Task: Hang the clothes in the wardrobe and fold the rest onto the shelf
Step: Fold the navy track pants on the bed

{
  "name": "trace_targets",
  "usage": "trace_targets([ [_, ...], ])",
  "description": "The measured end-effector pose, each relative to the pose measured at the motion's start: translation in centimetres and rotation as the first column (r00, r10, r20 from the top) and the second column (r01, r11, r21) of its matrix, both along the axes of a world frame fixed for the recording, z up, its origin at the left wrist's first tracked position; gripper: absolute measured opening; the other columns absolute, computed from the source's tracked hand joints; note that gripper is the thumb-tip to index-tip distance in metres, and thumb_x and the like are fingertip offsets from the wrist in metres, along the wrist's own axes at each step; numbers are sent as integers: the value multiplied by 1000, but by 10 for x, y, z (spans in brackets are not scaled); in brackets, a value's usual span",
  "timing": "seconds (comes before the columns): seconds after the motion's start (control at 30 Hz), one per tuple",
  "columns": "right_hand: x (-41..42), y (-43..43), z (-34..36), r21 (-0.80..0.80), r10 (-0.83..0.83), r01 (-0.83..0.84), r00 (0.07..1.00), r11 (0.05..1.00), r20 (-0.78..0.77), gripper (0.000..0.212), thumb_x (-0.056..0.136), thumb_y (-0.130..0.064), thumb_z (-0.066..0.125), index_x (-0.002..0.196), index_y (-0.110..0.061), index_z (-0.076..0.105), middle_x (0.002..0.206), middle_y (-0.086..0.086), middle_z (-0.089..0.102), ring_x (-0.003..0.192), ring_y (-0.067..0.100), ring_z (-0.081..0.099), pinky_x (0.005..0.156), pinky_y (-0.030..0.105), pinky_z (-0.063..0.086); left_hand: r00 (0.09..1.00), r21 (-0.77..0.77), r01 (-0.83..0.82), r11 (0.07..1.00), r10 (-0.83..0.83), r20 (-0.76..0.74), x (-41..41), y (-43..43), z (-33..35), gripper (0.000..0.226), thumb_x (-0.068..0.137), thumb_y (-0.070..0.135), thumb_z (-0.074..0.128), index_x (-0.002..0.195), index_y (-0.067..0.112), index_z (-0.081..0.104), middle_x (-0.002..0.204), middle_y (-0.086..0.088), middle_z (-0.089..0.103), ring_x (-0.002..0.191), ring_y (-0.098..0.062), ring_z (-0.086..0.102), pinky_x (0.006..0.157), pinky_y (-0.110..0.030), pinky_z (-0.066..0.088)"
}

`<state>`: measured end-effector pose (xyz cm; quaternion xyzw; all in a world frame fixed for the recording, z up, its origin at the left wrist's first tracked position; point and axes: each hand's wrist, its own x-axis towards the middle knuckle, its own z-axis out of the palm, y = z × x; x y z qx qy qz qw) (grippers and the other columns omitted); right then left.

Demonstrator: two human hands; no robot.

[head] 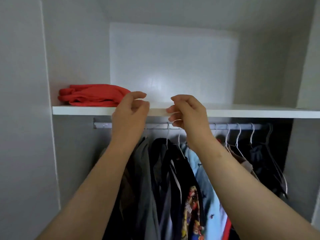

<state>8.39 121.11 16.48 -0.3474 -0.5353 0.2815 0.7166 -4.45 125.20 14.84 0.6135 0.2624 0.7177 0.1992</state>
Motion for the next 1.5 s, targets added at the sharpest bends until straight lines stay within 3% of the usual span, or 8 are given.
trace_targets([
  [0.17, 26, -37, -65, -146, -179, 171, 983, 974, -43, 19, 91, -6, 51, 79, -20, 56, 62, 0, 60, 41, 6, 48, 41, 12, 36, 948, -96, 318, 943, -315, 45, 36, -35, -50, 26, 87, 9, 59, 80, 34, 63, 77, 18, 66, 73, 2, 63, 68, -9, 47],
  [0.3, 65, -93, -119, -286, -349, 321, 936, 903, -51, 19, 90, -4, 51, 77, -18, 55, 59, -1, 58, 43, 5, 48, 43, 13, 36, 804, -233, 582, 779, -594, 19, 76, -77, -99, 26, 88, 2, 54, 83, 26, 63, 77, 5, 67, 65, -1, 64, 65, -10, 48],
  [0.6, 119, -309, -214, -546, -712, 556, 694, 627, -111, 17, 89, -5, 52, 78, -17, 57, 65, 1, 60, 45, 6, 50, 43, 13, 38, 490, -547, 740, 391, -871, 41, 179, -247, -188, 26, 89, 0, 52, 80, 23, 63, 63, 11, 67, 60, 1, 63, 60, -11, 48],
  [0.83, 98, -533, -276, -696, -907, 615, 403, 371, -127, 12, 88, -13, 55, 80, -19, 62, 61, -9, 64, 48, 5, 55, 49, 16, 42, 205, -737, 661, 141, -979, -3, 208, -450, -253, 19, 88, 11, 56, 82, 27, 64, 69, 12, 70, 65, -3, 66, 64, -20, 50],
  [1.0, 65, -679, -309, -763, -984, 623, 137, 172, -110, 11, 88, -12, 55, 82, -17, 63, 61, -8, 64, 47, 4, 55, 50, 18, 42, -74, -823, 568, -10, -996, -40, 209, -597, -287, 17, 87, 16, 56, 91, 33, 60, 77, 8, 69, 75, -8, 68, 73, -26, 52],
  [1.13, 43, -771, -329, -806, -993, 591, -66, 37, -94, 12, 88, -12, 54, 81, -16, 63, 61, -8, 64, 46, 3, 55, 50, 18, 43, -277, -868, 483, -117, -961, -24, 208, -694, -309, 16, 89, 13, 55, 87, 28, 60, 78, 7, 67, 74, -11, 66, 69, -26, 48],
  [1.27, 28, -854, -355, -833, -964, 550, -246, -57, -96, 13, 88, -13, 54, 80, -18, 63, 57, -9, 64, 44, 2, 55, 47, 16, 43, -439, -911, 377, -166, -898, -18, 212, -784, -335, 16, 90, 11, 54, 84, 25, 60, 77, 5, 65, 69, -10, 62, 62, -23, 44],
  [1.5, 41, -988, -402, -903, -895, 406, -443, -143, -58, 13, 88, -14, 54, 80, -20, 62, 64, -6, 64, 50, 8, 55, 50, 20, 43, -556, -948, 270, -170, -831, -9, 251, -923, -383, 20, 90, 7, 52, 79, 22, 59, 71, 3, 63, 60, -6, 57, 54, -18, 41],
])
